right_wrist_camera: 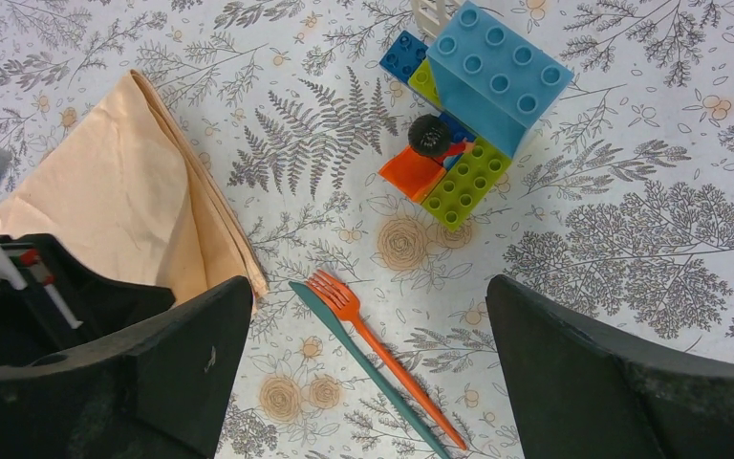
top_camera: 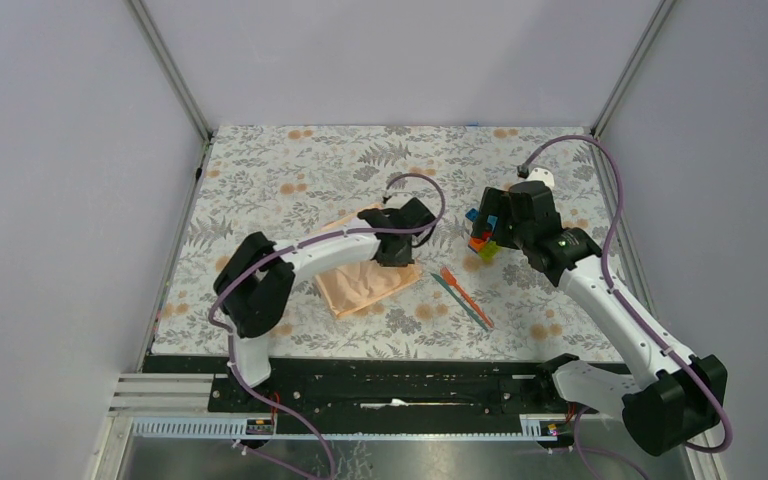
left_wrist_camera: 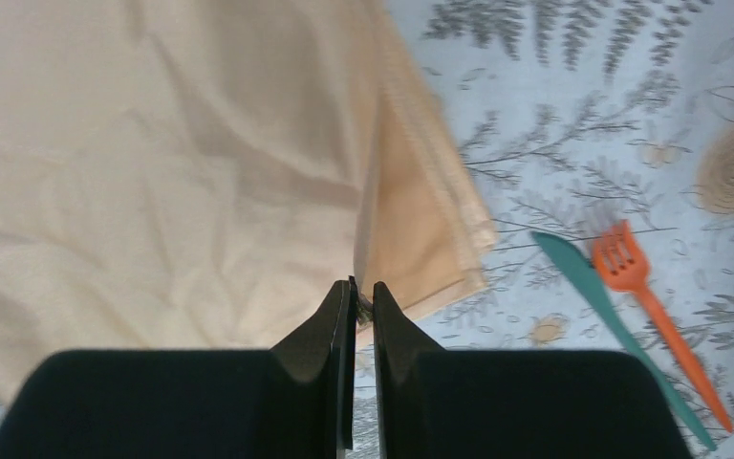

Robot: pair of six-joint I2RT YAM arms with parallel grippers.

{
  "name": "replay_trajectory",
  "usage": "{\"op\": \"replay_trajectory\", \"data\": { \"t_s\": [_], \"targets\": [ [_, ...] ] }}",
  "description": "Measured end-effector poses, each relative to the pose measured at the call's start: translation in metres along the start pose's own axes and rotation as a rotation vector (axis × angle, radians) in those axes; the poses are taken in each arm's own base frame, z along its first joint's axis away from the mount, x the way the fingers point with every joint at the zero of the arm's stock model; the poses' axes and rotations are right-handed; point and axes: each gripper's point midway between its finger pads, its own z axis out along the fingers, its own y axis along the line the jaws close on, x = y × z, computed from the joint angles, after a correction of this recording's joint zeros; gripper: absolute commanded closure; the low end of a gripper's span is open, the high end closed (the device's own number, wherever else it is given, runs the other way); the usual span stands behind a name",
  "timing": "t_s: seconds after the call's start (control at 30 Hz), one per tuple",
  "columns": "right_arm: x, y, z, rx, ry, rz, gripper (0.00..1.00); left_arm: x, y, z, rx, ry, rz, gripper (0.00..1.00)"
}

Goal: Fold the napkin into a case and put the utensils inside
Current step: Pick up the top corner of the square folded napkin from the center of the board, then fold the top corner of the square-folded napkin at the center of the board.

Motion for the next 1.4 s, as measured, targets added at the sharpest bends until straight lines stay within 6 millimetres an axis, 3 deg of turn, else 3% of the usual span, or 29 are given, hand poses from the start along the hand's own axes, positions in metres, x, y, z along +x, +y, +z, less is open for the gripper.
{"op": "replay_trajectory", "data": {
  "t_s": [0.37, 0.57, 0.7, 1.03, 1.2, 1.4],
  "targets": [
    [0.000, 0.003, 0.002, -0.015, 0.003, -0.001, 0.00, 0.000, 0.081, -0.016, -0.035, 0.003, -0.063, 1.00],
    [0.002, 0.006, 0.003, -0.028, 0.009, -0.001, 0.00, -0.011, 0.142, -0.012, -0.099, 0.008, -0.116, 1.00],
    [0.003, 0.007, 0.004, -0.033, 0.016, -0.002, 0.00, -0.014, 0.169, -0.008, -0.131, 0.025, -0.120, 1.00],
    [0.008, 0.014, 0.007, -0.078, 0.039, -0.027, 0.00, -0.022, 0.200, 0.013, -0.190, 0.072, -0.082, 1.00],
    [0.015, 0.026, 0.004, -0.158, 0.073, -0.061, 0.00, -0.024, 0.208, 0.027, -0.215, 0.098, -0.066, 1.00],
    [0.025, 0.042, 0.004, -0.263, 0.118, -0.092, 0.00, -0.027, 0.222, 0.029, -0.243, 0.102, -0.063, 1.00]
  ]
}}
